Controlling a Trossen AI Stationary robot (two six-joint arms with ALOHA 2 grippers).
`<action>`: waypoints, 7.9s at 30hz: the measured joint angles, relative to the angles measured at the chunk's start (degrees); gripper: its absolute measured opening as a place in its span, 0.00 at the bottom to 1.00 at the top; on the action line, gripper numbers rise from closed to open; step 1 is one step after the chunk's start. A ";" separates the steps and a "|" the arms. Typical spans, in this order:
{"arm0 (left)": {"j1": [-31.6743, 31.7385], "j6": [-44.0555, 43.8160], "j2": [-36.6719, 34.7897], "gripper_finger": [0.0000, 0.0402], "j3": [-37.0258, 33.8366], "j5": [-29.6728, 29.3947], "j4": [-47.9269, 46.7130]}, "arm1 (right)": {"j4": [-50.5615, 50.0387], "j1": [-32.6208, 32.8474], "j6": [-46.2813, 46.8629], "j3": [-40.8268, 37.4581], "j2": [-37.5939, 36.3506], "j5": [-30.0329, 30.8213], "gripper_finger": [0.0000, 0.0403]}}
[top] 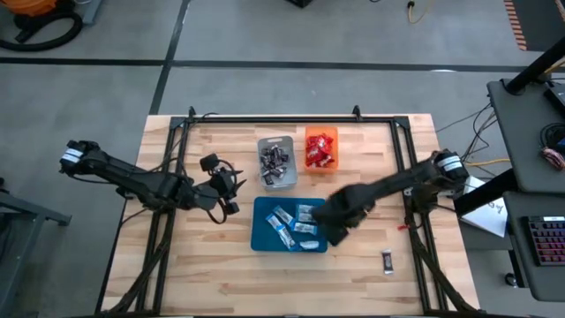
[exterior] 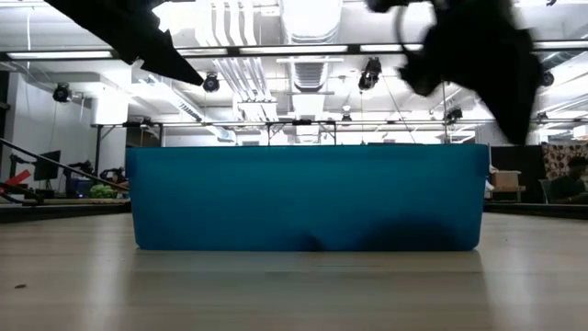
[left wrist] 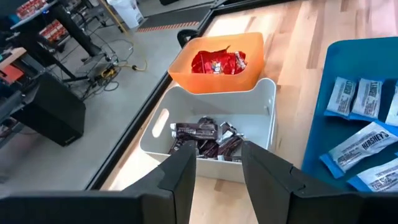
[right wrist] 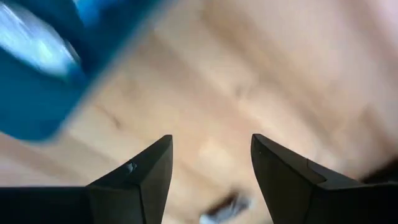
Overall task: Sort candy
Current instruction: Put the brown chocolate bar into the gray bin, then return to Home Position
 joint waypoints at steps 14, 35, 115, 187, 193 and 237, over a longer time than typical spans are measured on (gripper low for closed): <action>0.00 1.49 -0.19 0.28 0.00 -0.02 -0.54 | 12.72 19.39 34.72 -20.65 -4.82 -13.58 0.51; 0.00 1.53 -0.20 0.28 0.00 -0.04 -0.48 | 32.74 25.90 41.12 -34.41 -5.07 -16.58 0.11; 6.75 12.52 -43.68 0.28 -17.56 56.36 10.04 | 94.79 -17.16 -59.93 -42.22 -28.03 19.58 0.45; 7.87 -3.63 -55.30 0.28 -38.40 36.83 19.08 | 84.99 -14.90 -59.11 -75.69 -90.15 8.15 0.31; 7.87 -3.63 -54.96 0.28 -38.40 36.83 19.10 | 78.94 -16.09 -59.73 -75.73 -95.53 3.96 0.31; 7.87 -3.63 -54.16 0.28 -38.38 36.87 19.10 | 73.14 -15.80 -46.22 -75.19 -93.99 -5.03 0.31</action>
